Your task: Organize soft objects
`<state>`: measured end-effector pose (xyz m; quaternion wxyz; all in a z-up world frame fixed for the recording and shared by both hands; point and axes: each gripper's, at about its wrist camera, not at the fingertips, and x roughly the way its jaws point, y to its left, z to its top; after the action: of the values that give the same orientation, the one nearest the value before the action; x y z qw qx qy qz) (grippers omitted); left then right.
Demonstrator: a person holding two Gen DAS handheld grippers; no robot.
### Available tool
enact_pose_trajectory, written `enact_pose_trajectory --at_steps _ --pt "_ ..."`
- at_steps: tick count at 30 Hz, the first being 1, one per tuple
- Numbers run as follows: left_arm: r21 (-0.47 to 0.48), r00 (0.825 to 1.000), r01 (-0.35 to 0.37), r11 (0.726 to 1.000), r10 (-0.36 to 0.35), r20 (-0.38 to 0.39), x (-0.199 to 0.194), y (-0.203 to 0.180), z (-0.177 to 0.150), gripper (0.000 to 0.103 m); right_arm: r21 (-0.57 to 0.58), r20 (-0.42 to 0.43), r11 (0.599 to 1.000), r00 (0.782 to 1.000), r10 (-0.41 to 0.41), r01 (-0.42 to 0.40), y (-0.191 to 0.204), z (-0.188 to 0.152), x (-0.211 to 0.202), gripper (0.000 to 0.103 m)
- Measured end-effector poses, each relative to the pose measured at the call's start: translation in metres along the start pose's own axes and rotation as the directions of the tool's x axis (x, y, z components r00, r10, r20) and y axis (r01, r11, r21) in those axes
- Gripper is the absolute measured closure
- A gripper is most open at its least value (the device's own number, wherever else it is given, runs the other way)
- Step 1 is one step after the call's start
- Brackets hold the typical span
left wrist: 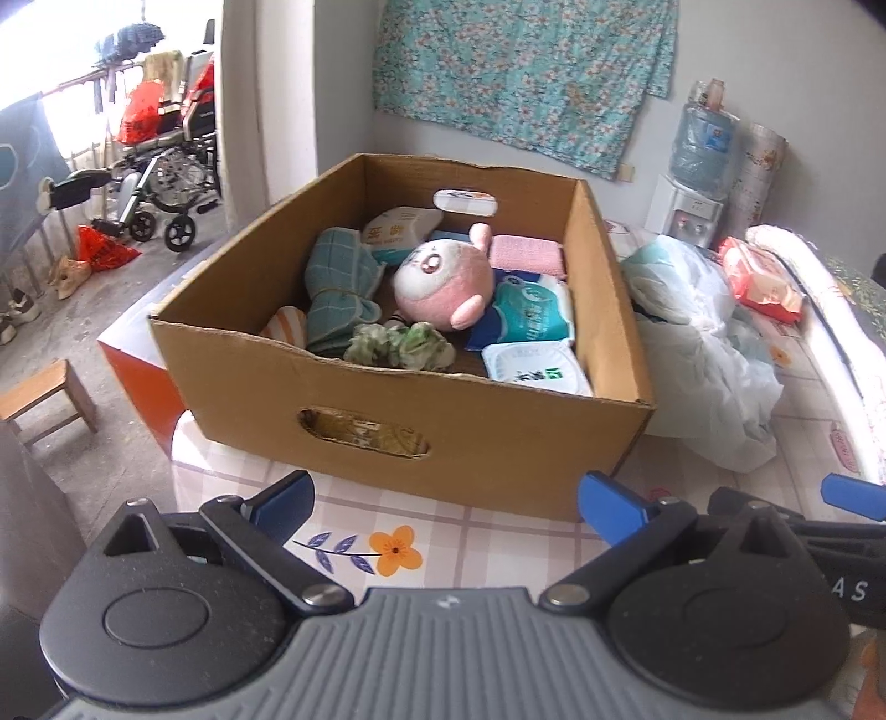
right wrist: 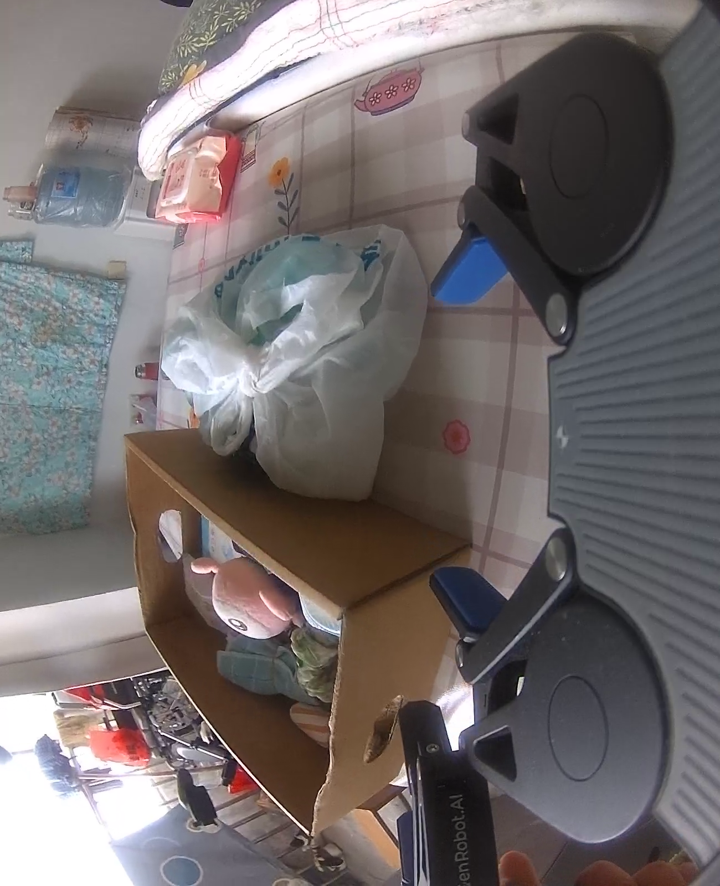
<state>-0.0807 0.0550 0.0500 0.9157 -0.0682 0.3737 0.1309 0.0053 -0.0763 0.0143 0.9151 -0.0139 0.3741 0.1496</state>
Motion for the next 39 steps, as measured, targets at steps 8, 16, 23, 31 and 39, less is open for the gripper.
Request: enact_pose_trajectory --at_steps 8,16,23,31,39 --pt "0.006 0.999 -0.041 0.999 0.041 0.004 -0.001 0.007 0.002 0.001 -0.032 0.018 0.999 0.999 0.039 -0.039 0.010 0.010 -0.002 0.001" --pt "0.014 0.999 -0.044 0.999 0.044 -0.015 0.002 0.009 0.002 0.001 -0.036 0.019 0.998 0.998 0.054 -0.053 0.015 0.013 -0.003 0.001" --pt "0.018 0.998 -0.047 0.999 0.047 -0.032 0.005 0.008 0.000 0.001 -0.026 0.004 0.998 0.998 0.056 -0.056 0.011 0.012 0.004 0.001" --pt "0.024 0.998 -0.047 0.999 0.048 -0.045 0.007 0.006 -0.001 0.001 -0.017 -0.006 0.998 0.998 0.055 -0.055 0.009 0.010 0.007 0.001" --pt "0.026 0.998 -0.047 0.999 0.049 -0.049 0.008 0.007 -0.001 0.001 -0.014 -0.014 0.998 0.998 0.054 -0.054 0.008 0.010 0.009 0.001"
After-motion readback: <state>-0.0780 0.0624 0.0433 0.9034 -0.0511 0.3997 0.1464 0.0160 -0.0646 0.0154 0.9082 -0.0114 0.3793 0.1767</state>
